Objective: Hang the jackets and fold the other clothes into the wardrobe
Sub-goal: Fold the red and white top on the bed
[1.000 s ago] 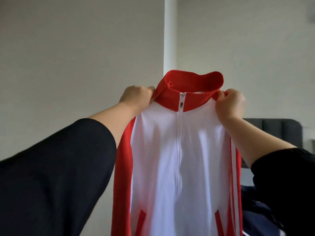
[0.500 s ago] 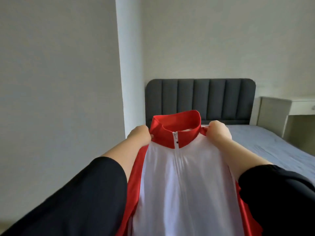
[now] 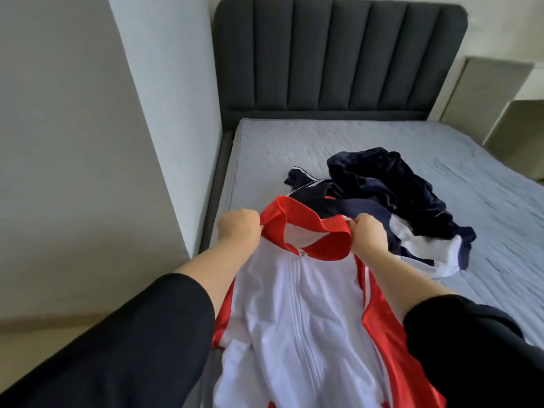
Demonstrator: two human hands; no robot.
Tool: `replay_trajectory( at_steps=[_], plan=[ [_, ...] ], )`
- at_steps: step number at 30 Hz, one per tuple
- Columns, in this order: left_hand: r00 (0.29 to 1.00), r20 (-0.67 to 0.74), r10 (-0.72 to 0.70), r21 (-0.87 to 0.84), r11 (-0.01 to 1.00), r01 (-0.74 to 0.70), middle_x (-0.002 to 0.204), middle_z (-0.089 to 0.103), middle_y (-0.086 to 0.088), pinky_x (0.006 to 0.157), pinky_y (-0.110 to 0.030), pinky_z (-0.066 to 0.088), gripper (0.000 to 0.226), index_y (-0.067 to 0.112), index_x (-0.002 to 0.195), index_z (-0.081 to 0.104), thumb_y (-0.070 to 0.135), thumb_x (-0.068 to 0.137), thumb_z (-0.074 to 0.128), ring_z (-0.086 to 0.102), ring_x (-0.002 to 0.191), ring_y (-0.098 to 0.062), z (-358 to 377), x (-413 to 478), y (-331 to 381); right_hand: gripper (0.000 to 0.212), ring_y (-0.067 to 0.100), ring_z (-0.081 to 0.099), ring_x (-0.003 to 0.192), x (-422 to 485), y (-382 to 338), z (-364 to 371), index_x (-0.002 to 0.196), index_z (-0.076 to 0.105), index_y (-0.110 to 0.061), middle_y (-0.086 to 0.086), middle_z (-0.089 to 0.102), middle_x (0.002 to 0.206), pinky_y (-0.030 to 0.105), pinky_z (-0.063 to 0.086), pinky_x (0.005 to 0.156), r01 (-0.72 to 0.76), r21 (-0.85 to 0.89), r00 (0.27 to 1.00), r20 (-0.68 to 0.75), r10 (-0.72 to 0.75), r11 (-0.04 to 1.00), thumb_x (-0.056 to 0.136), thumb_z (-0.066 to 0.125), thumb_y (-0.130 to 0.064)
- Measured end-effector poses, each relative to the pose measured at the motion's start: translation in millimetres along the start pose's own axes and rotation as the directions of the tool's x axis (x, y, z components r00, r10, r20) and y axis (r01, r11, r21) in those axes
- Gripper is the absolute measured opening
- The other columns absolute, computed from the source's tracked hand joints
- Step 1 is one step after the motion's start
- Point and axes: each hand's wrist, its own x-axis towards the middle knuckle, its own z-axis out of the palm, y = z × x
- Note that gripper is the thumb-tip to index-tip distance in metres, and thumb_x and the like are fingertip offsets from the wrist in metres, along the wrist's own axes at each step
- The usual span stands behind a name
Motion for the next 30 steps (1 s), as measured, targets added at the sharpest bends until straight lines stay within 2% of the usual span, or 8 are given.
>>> replay_trajectory(
  at_steps=[3,6,8,11,15,18,21,30],
  plan=[
    [0.982,0.104,-0.160,-0.442,0.877,0.190,0.087,0.063,-0.007,0.068,-0.034,0.046,0.022,0.011,0.108,0.059,0.026,0.097,0.047,0.060,0.083,-0.029,19.9,28.0,5.3,0.025,0.032,0.060,0.099,25.3,-12.8,12.7,0.108,0.060,-0.003,0.020,0.064,0.100,0.033,0.038,0.076,-0.066,0.315,0.996,-0.030,0.080,0.947,0.093,0.051,-0.022],
    [0.961,0.277,-0.018,-0.756,0.612,0.230,0.139,0.050,-0.013,0.096,-0.038,0.045,0.059,0.016,0.150,0.020,0.019,0.097,0.048,0.054,0.120,-0.030,58.6,23.5,9.5,0.061,0.031,0.053,0.118,30.8,-18.1,40.7,0.149,0.021,-0.009,0.015,0.057,0.126,0.032,0.037,0.093,-0.169,0.523,0.985,0.065,0.158,0.836,0.096,0.049,-0.022],
    [0.945,0.317,0.086,-0.729,0.660,0.184,0.150,0.036,-0.006,0.092,-0.032,0.045,0.082,0.022,0.153,-0.003,0.017,0.094,0.053,0.050,0.125,-0.029,89.9,3.2,4.2,0.062,0.032,0.053,0.118,13.4,-7.5,69.2,0.149,0.017,-0.011,0.016,0.055,0.129,0.033,0.037,0.091,-0.171,0.507,0.984,0.051,0.169,0.845,0.096,0.047,-0.020],
    [0.920,0.351,0.176,-0.551,0.833,0.051,0.158,0.019,-0.006,0.109,-0.036,0.032,0.081,0.023,0.153,0.002,0.020,0.092,0.055,0.030,0.140,-0.027,143.5,-28.3,-8.4,0.058,0.031,0.049,0.121,-37.0,22.8,120.2,0.145,0.027,-0.011,0.014,0.050,0.135,0.032,0.037,0.094,-0.156,0.418,0.987,0.097,0.127,0.895,0.092,0.049,-0.015],
    [0.891,0.415,0.184,-0.264,0.962,-0.075,0.161,-0.001,-0.008,0.119,-0.038,0.005,0.066,0.023,0.153,0.005,0.037,0.099,0.039,-0.001,0.148,-0.024,195.1,-73.1,-23.2,0.074,0.024,0.009,0.146,-104.6,69.8,178.2,0.152,0.010,-0.014,0.007,0.011,0.159,0.047,0.010,0.116,-0.037,-0.097,0.955,0.289,0.064,0.995,0.093,0.046,-0.041],
    [0.895,0.344,0.284,-0.189,0.955,-0.230,0.160,-0.008,-0.007,0.118,-0.037,-0.005,0.065,0.028,0.153,0.001,0.042,0.099,0.034,-0.010,0.147,-0.024,223.3,-94.8,-39.3,0.088,0.022,-0.013,0.147,-130.2,94.0,199.8,0.151,-0.010,-0.014,0.007,-0.014,0.160,0.050,-0.004,0.116,0.066,-0.245,0.921,0.388,0.035,0.967,0.092,0.037,-0.059],
    [0.910,0.304,0.280,-0.205,0.953,-0.225,0.160,-0.010,-0.004,0.117,-0.037,-0.008,0.067,0.031,0.152,-0.002,0.045,0.097,0.034,-0.013,0.147,-0.022,241.2,-96.3,-42.0,0.092,0.023,-0.021,0.145,-124.0,99.0,211.3,0.148,-0.021,-0.013,0.008,-0.024,0.157,0.050,-0.008,0.116,0.092,-0.368,0.898,0.431,0.082,0.925,0.092,0.031,-0.064],
    [0.939,0.187,0.288,-0.314,0.923,-0.221,0.160,-0.007,-0.004,0.114,-0.037,-0.016,0.067,0.032,0.152,0.007,0.041,0.094,0.039,-0.010,0.147,-0.021,257.5,-82.5,-40.1,0.085,0.021,-0.022,0.144,-103.7,94.8,232.9,0.147,-0.025,-0.017,0.006,-0.027,0.156,0.051,-0.009,0.115,0.016,-0.519,0.905,0.370,0.208,0.855,0.093,0.021,-0.063]
  ],
)
